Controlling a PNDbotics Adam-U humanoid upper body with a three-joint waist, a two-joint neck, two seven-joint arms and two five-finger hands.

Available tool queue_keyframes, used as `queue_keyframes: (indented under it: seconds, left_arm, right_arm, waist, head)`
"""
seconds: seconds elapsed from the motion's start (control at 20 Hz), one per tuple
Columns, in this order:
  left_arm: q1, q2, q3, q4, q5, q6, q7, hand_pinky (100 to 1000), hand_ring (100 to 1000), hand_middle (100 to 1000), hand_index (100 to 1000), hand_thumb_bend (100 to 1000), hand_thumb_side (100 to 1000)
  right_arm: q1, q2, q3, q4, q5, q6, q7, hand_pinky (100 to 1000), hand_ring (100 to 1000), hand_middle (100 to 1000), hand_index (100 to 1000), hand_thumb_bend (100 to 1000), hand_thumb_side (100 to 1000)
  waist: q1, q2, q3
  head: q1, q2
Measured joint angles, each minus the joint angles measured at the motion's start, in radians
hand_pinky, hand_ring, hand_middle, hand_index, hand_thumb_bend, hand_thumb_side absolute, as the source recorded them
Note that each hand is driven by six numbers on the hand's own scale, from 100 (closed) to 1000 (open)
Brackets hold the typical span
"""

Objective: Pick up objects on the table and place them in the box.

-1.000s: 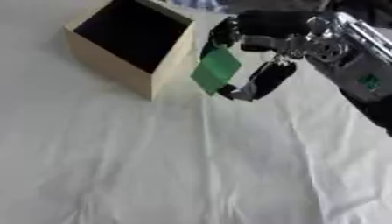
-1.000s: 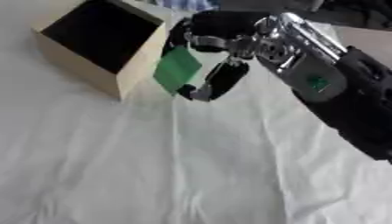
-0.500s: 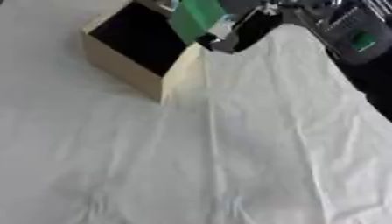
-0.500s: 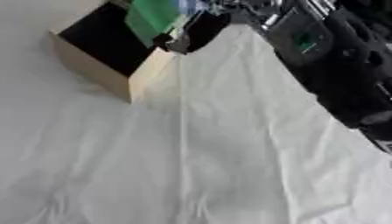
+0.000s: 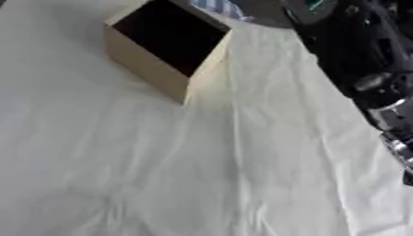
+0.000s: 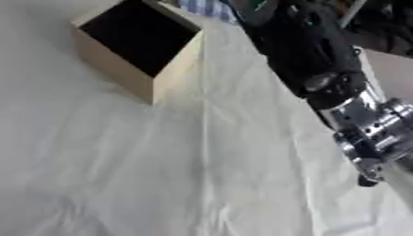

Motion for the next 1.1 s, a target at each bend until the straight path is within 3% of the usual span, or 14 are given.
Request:
queue_keyframes:
  seconds: [0.25,0.6,0.95,1.1]
  left_arm:
    - [-0.005,0.0,-0.003,0.0,0.005,-0.001,-0.005,588,723,764,807,220,594]
    - [-0.005,0.0,-0.003,0.0,0.005,0.0,-0.007,588,722,764,807,215,597]
    - [-0.005,0.0,-0.003,0.0,0.005,0.001,-0.008,586,720,763,806,213,598]
    - [-0.005,0.0,-0.003,0.0,0.005,0.001,-0.008,586,720,763,806,212,599]
  right_arm:
    - [0.013,0.028,-0.015,0.093,0.065,-0.019,-0.039,685,690,513,669,100,168]
    - [0.043,0.029,-0.015,0.147,0.123,-0.044,-0.048,690,710,533,676,100,169]
    - [0.053,0.033,-0.015,0.171,0.165,-0.079,-0.015,764,827,747,820,100,248]
    - [0.055,0.037,-0.014,0.178,0.191,-0.106,0.025,801,876,820,866,259,320]
  waist:
    - [-0.003,0.004,0.012]
    - [-0.003,0.015,0.01]
    - [-0.003,0.024,0.014]
    - [-0.003,0.026,0.014]
  head:
    - [-0.021,-0.004]
    - [-0.023,-0.009]
    - [-0.018,-0.009]
    - [-0.018,-0.009]
